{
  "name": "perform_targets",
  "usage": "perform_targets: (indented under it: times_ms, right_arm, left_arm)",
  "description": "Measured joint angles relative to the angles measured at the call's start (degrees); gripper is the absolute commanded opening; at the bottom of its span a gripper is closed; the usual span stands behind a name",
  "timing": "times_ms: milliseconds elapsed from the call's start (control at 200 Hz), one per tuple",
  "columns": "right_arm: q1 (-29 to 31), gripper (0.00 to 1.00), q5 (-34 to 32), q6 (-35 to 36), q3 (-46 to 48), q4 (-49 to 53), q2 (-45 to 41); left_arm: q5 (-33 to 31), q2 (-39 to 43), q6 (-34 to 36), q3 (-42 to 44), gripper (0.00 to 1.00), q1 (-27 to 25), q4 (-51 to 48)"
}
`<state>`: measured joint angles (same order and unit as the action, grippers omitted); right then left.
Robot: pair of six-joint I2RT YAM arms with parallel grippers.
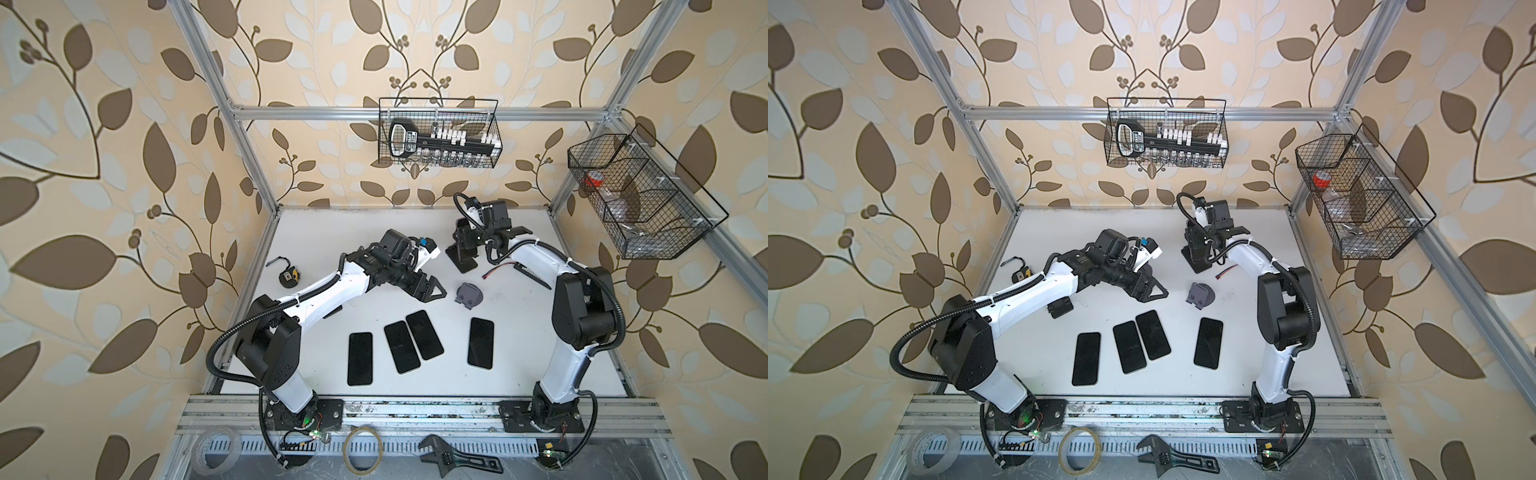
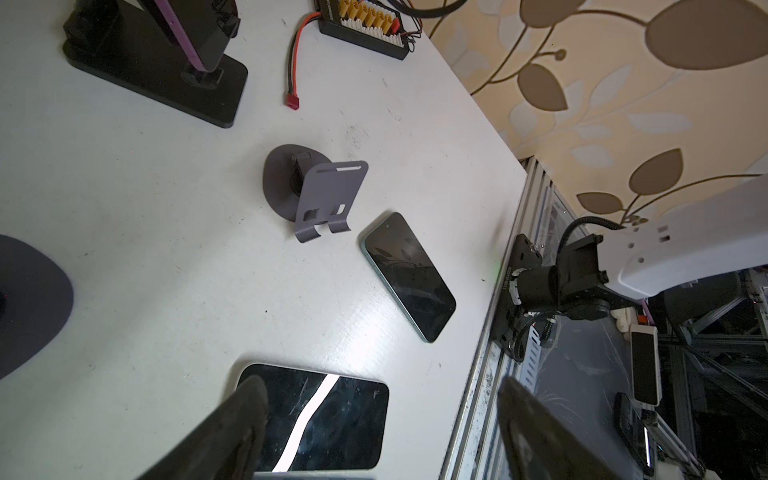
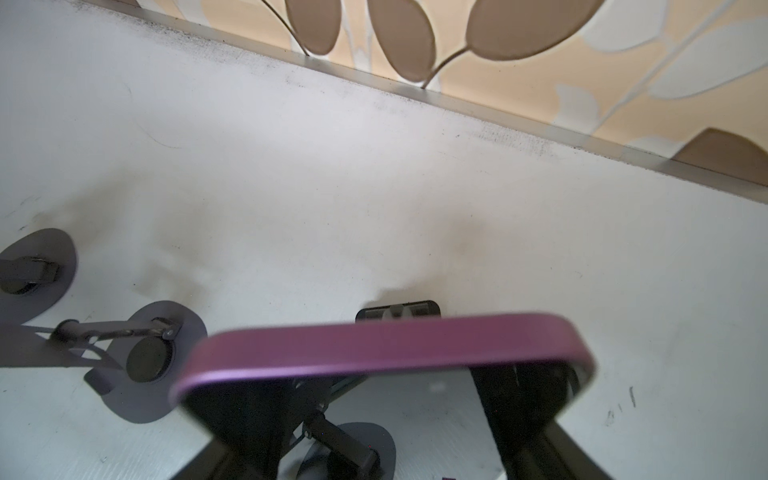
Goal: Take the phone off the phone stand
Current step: 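Lift the purple phone up off the black stand with the right gripper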
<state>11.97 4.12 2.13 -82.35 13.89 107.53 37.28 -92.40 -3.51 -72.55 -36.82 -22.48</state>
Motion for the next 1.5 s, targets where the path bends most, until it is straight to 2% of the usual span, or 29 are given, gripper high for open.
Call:
perform_targets:
  times_ms: [610, 985, 1500]
  right_arm:
    - [0.0, 0.62, 1.09, -3.02, 0.09, 2.89, -5.51]
    - [0.26, 0.6, 1.92, -5.7, 3.63, 3.61, -10.36]
    - [5.64, 0.59, 2.75, -9.03, 5.14, 7.67, -15.72]
  left_arm:
    - [-0.31, 4.22, 0.09, 0.0, 0.87, -1.53, 0.02]
    - [-0.39, 7.58, 0.11, 0.0, 0.87, -1.9, 0.9]
    - [-0.98, 12.28, 0.11, 0.46, 0.87, -1.9, 3.69]
